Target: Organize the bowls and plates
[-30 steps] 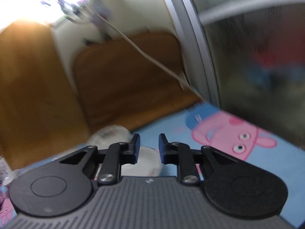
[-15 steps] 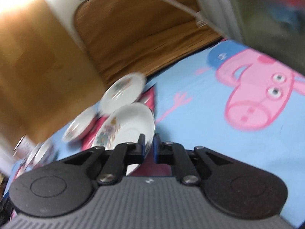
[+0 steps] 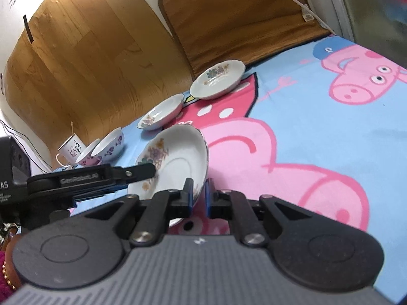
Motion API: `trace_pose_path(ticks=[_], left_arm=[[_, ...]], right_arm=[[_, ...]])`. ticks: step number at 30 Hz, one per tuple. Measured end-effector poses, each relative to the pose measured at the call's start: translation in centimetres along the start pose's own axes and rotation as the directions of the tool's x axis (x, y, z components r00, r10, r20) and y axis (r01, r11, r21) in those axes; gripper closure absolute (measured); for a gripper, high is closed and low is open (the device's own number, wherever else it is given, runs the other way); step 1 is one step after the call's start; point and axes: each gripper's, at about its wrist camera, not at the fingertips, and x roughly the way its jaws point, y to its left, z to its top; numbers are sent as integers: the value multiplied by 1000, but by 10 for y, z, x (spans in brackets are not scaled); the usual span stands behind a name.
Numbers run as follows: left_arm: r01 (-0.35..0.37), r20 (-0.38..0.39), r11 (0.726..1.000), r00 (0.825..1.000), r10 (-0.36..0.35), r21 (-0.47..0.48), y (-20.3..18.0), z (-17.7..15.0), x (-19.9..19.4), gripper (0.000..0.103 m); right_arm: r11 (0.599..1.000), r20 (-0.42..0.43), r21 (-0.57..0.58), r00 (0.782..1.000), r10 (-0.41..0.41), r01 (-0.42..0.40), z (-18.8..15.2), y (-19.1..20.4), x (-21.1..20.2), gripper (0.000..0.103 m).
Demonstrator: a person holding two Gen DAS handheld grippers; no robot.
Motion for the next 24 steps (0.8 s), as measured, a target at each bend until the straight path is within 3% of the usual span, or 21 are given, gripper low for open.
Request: trace_pose_path(ticks=[6,13,16,19,21,24], left_arm=[[41,-50,998,998,-39,54,-36,0,7,81],[105,-69,985,993,-96,140,-92,0,32,81],[111,-85,980,992,-97,168,-105,-6,45,81],[85,-51,972,996,-75,220,-116,-11,50,81],[70,-40,965,997,-62,253,-122,-13,51,79],[76,-40,960,997,-67,269,-122,-12,48,78]], right_arm=[[995,93,8,991,-100,99,-6,-12,-16,91],[976,175,51,960,-219,213,-3,-44,-47,91],[964,182,72,947,-266,257,0,-55,-50,91],[952,183,63,934,-306,299,-2,-59,-44,90],[943,211,28,920,-330,332,-4,-55,-43,88],[911,272,-7,877,-395,412,-6,-46,-43,82]])
